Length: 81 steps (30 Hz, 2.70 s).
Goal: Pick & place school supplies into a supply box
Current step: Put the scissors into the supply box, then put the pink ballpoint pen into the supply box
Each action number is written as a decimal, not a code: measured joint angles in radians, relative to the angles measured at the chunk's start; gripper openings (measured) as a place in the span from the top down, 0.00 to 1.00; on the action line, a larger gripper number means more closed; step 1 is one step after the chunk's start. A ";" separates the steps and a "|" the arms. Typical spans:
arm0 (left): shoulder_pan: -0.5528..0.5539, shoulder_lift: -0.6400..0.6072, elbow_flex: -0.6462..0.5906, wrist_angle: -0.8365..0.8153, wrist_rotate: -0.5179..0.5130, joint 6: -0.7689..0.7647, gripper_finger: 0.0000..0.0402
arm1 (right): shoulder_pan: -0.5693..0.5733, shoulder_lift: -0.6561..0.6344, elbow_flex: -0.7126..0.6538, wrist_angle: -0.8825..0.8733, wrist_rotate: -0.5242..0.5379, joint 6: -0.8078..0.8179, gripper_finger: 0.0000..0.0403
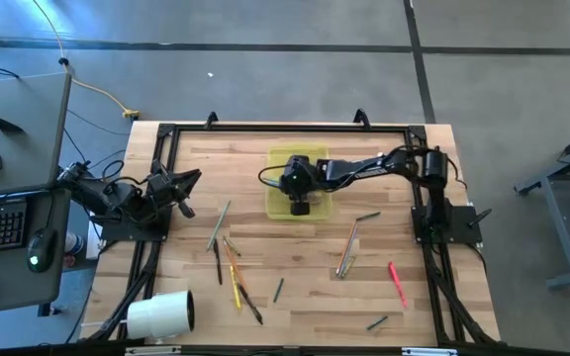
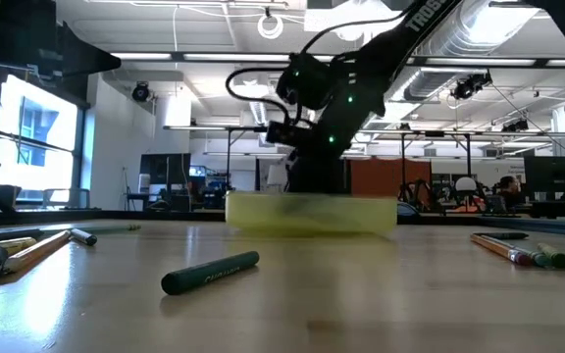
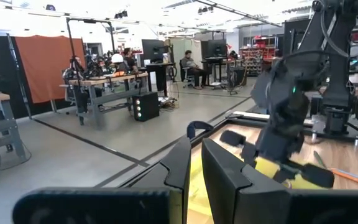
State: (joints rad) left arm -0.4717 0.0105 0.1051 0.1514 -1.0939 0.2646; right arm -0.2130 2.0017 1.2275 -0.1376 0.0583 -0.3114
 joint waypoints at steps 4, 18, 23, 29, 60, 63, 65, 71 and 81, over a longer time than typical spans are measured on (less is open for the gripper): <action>0.000 0.000 0.000 -0.005 0.000 0.000 0.82 | 0.012 0.035 0.000 -0.001 0.002 0.045 0.69; 0.000 0.000 0.000 -0.023 0.000 0.000 0.82 | 0.021 0.036 0.092 -0.253 0.059 0.075 0.88; 0.000 0.000 0.000 -0.023 0.000 0.000 0.82 | 0.031 0.035 0.175 -0.405 0.090 0.154 0.91; 0.000 0.000 0.000 -0.024 0.001 -0.004 0.82 | 0.053 0.033 0.217 -0.518 0.094 0.196 0.88; 0.000 0.000 0.000 -0.028 0.011 -0.014 0.82 | 0.139 0.033 0.302 -0.675 0.238 0.173 0.63; 0.000 0.000 0.000 -0.028 0.011 -0.014 0.82 | 0.170 0.033 0.403 -0.826 0.212 0.184 0.63; 0.000 0.000 0.000 -0.027 0.011 -0.015 0.82 | 0.191 0.031 0.464 -0.906 0.193 0.223 0.63; 0.000 0.000 0.000 -0.031 0.012 -0.035 0.82 | 0.247 0.031 0.526 -1.055 0.029 0.344 0.64; 0.000 0.000 0.000 -0.080 0.013 -0.093 0.82 | 0.392 0.031 0.514 -1.431 -0.137 0.788 0.64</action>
State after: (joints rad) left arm -0.4714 0.0109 0.1047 0.0712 -1.0809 0.1717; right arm 0.1791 2.0327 1.7420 -1.5684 -0.0787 0.4768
